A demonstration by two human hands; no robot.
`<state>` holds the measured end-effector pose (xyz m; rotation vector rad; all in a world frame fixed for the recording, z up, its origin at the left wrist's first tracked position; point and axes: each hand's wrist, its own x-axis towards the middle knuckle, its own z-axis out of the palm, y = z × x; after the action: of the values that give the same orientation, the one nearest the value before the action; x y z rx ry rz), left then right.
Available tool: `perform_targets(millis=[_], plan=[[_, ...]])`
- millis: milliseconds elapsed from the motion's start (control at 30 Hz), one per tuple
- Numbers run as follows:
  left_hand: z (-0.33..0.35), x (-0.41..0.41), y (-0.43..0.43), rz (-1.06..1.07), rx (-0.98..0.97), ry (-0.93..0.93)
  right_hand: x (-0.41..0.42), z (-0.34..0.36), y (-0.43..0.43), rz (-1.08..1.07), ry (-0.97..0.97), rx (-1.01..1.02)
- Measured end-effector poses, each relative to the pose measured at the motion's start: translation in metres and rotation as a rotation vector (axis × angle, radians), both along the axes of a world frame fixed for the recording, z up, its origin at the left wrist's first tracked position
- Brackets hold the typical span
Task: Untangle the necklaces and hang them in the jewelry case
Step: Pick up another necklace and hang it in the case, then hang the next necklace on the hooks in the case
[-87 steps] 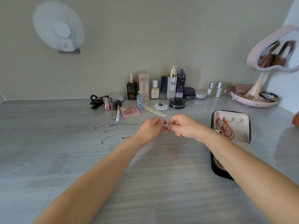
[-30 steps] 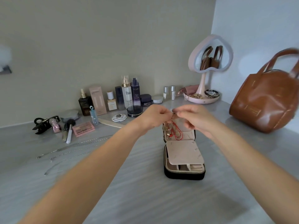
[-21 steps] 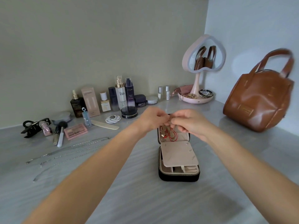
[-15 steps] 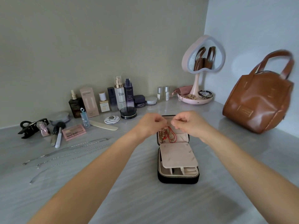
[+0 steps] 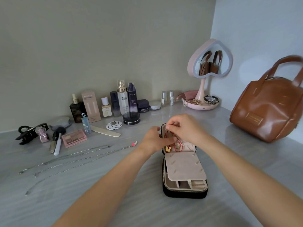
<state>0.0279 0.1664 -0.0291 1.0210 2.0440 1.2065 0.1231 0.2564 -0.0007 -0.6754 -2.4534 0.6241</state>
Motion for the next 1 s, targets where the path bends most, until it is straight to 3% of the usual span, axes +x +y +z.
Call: perform_targets(millis=[300, 533, 633, 1000], plan=[[-0.012, -0.001, 0.007, 0.108, 0.129, 0.071, 0.0, -0.013, -0.004, -0.132, 0.012, 0.292], [-0.016, 0.001, 0.006, 0.126, 0.149, 0.072, 0.01, -0.017, -0.002, -0.203, 0.071, 0.187], [-0.015, 0.001, 0.004, 0.118, 0.141, 0.077, 0.018, -0.02, -0.007, -0.163, 0.119, 0.239], [-0.017, -0.016, -0.048, -0.003, 0.039, 0.151, 0.039, -0.026, -0.021, -0.116, -0.131, 0.246]])
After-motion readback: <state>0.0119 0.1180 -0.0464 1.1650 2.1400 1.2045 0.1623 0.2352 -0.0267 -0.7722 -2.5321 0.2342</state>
